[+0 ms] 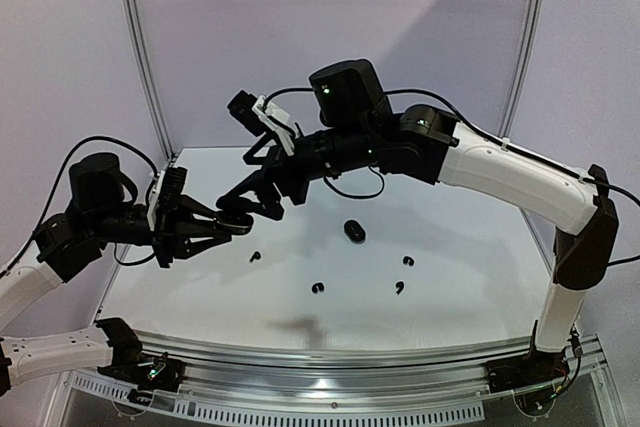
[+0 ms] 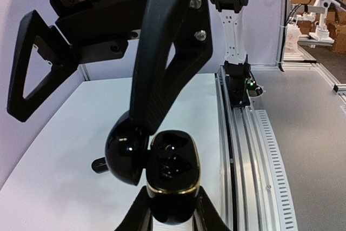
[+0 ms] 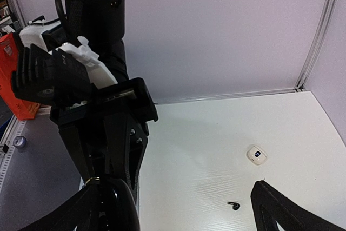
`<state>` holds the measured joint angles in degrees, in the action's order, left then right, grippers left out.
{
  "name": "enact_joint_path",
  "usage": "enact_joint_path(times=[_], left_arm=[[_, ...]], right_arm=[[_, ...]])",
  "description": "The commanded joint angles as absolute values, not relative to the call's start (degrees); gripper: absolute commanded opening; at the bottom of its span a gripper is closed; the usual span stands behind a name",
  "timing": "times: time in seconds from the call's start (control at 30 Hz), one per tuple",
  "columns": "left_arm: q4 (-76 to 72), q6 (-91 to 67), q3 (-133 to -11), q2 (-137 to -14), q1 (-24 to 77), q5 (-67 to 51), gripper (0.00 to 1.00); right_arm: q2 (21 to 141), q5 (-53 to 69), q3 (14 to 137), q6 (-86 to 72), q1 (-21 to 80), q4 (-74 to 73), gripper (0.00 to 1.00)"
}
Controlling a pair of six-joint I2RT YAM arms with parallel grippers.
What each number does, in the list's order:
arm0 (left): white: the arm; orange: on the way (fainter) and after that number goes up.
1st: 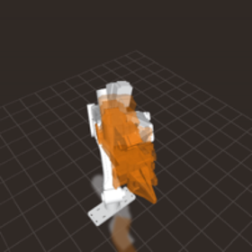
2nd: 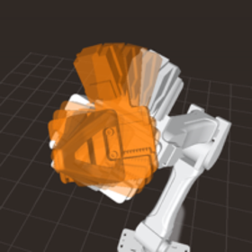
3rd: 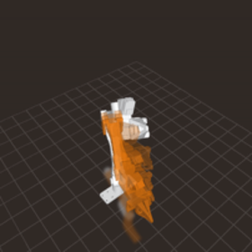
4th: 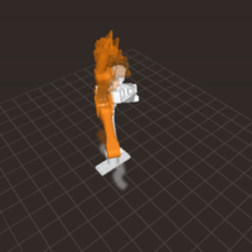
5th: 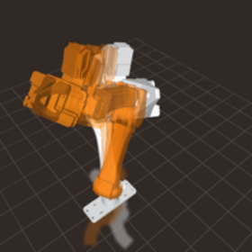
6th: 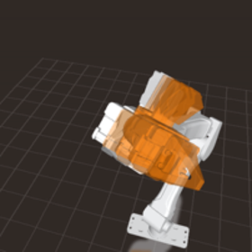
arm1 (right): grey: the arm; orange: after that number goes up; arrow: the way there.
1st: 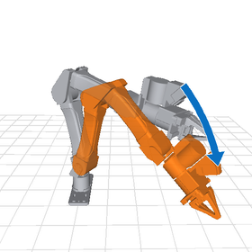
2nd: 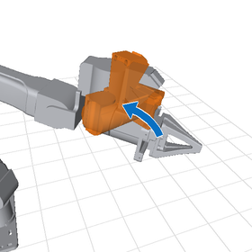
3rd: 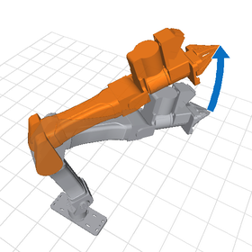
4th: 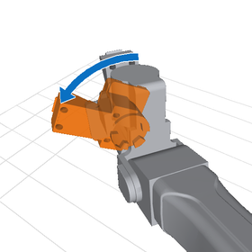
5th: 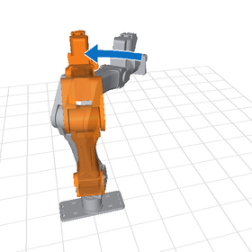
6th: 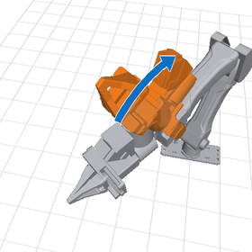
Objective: Insert the wireless bluetooth earbuds into the charging case
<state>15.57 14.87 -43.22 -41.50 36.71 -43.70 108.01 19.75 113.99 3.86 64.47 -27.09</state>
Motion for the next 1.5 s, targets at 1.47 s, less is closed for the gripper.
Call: enact_joint_path(times=[1.47], left_arm=[[11.54, 19.52, -42.67, -41.04, 37.27, -47.31, 0.00]], right_arm=[[108.89, 20.63, 113.12, 0.32, 62.73, -30.32, 0.95]])
